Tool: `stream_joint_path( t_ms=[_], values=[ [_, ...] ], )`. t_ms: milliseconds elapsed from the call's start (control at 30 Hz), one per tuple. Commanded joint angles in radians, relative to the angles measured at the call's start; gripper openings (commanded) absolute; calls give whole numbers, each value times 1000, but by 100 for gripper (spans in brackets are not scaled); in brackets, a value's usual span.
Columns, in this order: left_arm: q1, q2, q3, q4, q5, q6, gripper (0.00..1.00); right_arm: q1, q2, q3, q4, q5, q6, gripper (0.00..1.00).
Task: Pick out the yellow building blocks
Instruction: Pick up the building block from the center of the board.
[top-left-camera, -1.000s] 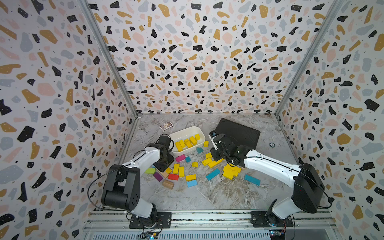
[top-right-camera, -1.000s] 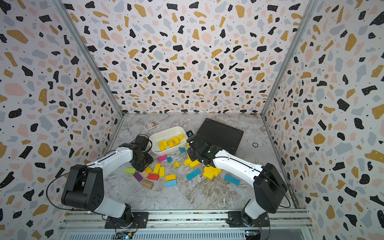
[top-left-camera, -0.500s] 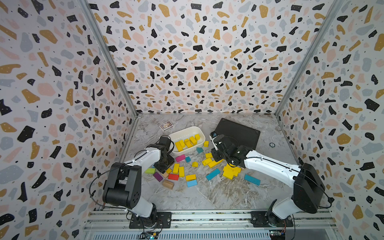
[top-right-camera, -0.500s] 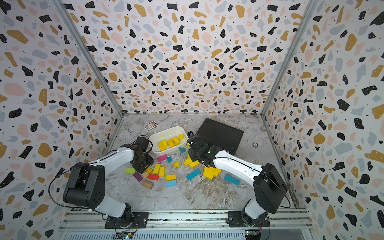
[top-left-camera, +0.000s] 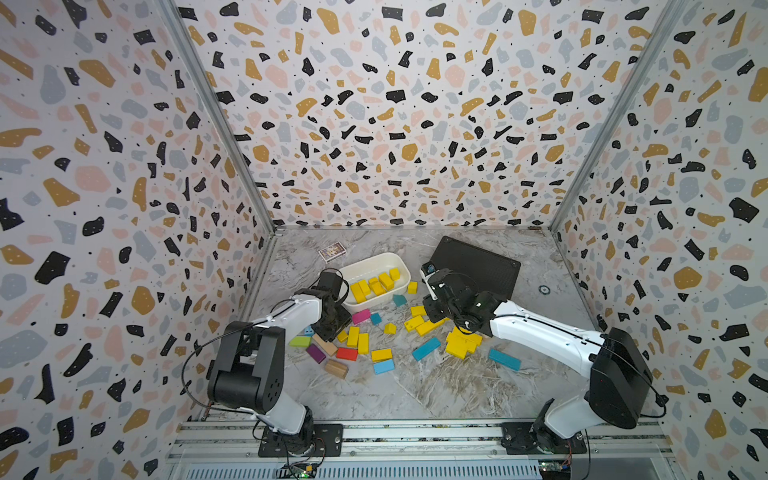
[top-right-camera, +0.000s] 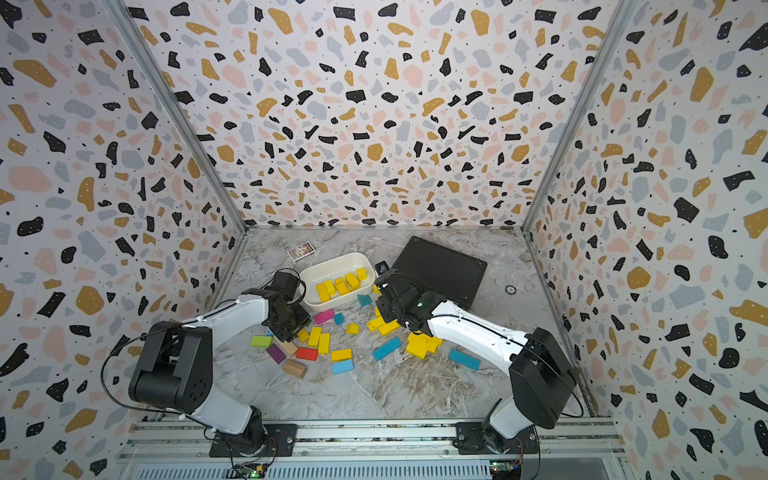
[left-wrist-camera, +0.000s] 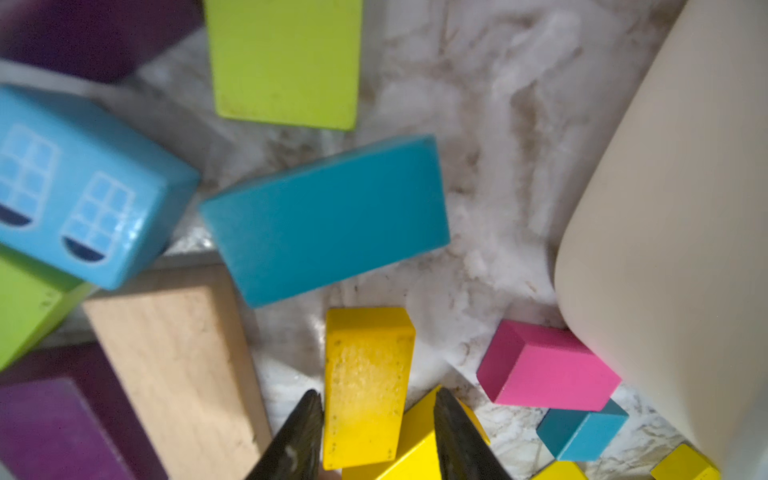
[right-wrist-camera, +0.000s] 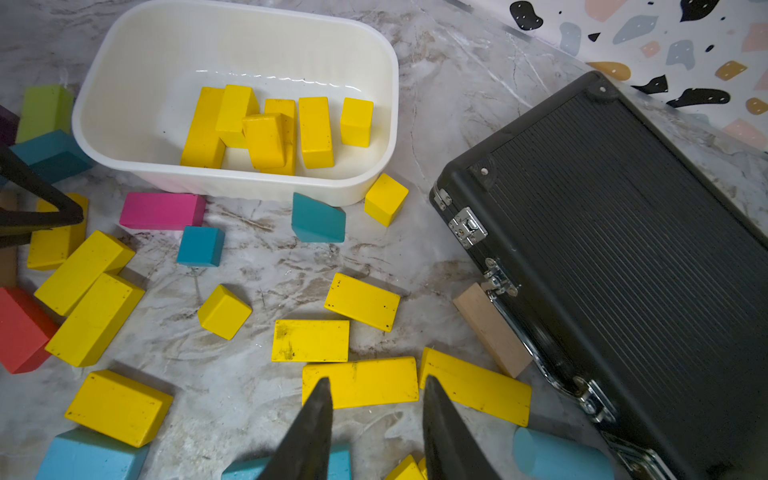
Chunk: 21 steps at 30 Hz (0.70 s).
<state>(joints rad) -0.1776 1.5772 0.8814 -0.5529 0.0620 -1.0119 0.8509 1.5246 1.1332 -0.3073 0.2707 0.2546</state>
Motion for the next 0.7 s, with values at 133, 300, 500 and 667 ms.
stream_joint_path(
  t_ms=[133, 300, 500, 667],
  values=[
    [6, 27, 3, -68, -54, 10, 43, 4, -32, 8, -12, 8, 9, 38],
    [6, 39, 7, -85, -74, 19, 44, 4, -30, 7, -13, 5, 12, 38],
    [6, 64, 10, -84, -78, 35, 37, 4, -32, 8, -13, 7, 12, 38],
    [6, 38, 23, -102, -104, 45, 26, 2, -35, 6, -13, 9, 11, 37]
  ],
)
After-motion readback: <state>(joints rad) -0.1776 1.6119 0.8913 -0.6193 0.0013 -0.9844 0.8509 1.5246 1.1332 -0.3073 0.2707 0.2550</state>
